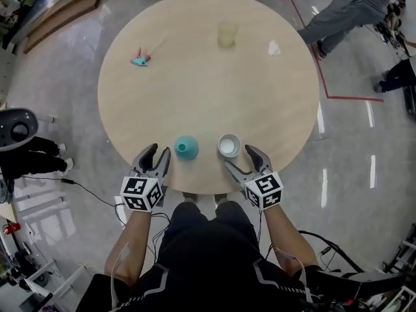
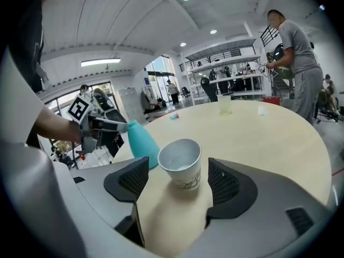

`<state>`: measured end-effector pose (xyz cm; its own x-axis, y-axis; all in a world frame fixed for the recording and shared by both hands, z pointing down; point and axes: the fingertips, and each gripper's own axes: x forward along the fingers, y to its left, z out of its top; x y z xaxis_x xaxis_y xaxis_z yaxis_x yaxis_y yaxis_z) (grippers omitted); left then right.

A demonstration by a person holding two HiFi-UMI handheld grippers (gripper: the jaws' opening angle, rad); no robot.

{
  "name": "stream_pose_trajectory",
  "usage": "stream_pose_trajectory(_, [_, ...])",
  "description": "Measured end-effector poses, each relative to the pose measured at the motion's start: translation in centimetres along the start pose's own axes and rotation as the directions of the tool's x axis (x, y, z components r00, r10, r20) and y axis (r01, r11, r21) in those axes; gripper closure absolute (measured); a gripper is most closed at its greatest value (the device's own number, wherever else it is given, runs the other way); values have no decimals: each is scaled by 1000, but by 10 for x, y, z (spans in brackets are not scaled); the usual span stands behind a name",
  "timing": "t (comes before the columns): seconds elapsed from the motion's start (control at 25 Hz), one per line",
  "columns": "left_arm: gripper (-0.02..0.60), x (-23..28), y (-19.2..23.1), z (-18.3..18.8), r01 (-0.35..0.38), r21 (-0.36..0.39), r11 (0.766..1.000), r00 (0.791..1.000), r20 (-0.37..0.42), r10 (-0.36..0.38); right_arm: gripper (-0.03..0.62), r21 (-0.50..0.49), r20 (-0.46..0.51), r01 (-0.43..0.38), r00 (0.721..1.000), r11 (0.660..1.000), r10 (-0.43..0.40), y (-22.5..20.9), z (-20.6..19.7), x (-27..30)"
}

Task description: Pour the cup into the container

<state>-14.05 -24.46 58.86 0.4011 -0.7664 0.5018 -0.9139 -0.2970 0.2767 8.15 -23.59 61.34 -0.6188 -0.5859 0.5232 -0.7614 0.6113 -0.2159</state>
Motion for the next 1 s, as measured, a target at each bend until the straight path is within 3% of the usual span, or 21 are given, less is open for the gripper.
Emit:
stream_pose_trajectory(0.16, [440,16,8,-39,-24,-26,999,998,-66,23,270,-19,-48,6,999,1000,-7,-3,-28,25])
stream_pose_trajectory(0.28, [440,23,16,-50,-59,-37,998,995,-85,55,270,-34,-41,12,999,999,-13,-7,-33,36])
stream_pose_trajectory(0.52, [440,27,19,-70,-61,-35,998,989,-138,56,270,-41,-37,25,999,999,-27,-7,-35,49])
stream_pose_trajectory(1.0, [440,21,23,-66,-68,-35,997,988,-144,62,284,-104,3,57,998,993,-57,-11,-27,64])
